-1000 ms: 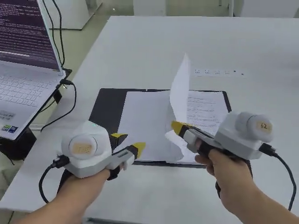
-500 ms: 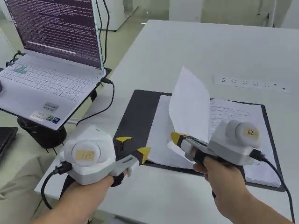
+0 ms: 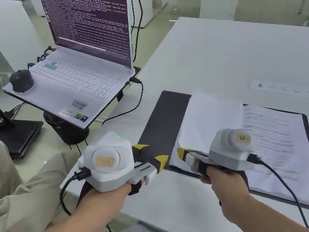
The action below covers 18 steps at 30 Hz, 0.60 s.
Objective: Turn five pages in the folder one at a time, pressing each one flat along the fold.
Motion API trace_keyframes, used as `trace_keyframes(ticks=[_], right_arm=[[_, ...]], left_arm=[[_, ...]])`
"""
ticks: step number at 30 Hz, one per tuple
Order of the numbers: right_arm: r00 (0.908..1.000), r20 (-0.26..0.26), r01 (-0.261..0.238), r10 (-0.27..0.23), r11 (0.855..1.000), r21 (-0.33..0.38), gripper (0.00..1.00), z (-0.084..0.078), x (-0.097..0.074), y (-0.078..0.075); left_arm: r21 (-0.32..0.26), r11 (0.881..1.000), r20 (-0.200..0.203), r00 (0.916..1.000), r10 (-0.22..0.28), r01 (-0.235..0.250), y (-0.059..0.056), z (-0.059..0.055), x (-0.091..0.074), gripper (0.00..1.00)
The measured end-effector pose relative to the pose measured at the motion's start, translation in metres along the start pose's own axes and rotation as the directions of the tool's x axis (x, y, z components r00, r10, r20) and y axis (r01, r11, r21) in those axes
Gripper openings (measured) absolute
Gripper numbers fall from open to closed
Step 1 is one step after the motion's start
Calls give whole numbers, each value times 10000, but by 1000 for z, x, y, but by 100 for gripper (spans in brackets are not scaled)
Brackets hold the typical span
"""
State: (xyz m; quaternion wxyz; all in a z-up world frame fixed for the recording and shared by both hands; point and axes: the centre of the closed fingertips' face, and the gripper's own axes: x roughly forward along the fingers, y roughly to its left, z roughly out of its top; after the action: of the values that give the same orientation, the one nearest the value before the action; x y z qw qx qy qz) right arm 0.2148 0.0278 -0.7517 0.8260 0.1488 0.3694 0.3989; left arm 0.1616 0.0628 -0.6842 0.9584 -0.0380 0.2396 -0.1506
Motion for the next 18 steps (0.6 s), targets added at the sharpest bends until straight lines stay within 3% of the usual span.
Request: trace_keyframes(ticks=[10,16,18], right_arm=[[9974,-722,-3,34,9991,434,0,-24,16,-16],[9976,-648,-178,233,9962,854,0,-28,17,-16],[9970,-357,-645,689,9915,1129,5,-24,16,-8]], left_arm=[[-23,10000,-350,9994,72,-73,5,-13,8,29],[53,10000,-561,9984,71,-68,2,-18,11,29],[108,9999,-615,9981,59,-52,2,-19,12,29]])
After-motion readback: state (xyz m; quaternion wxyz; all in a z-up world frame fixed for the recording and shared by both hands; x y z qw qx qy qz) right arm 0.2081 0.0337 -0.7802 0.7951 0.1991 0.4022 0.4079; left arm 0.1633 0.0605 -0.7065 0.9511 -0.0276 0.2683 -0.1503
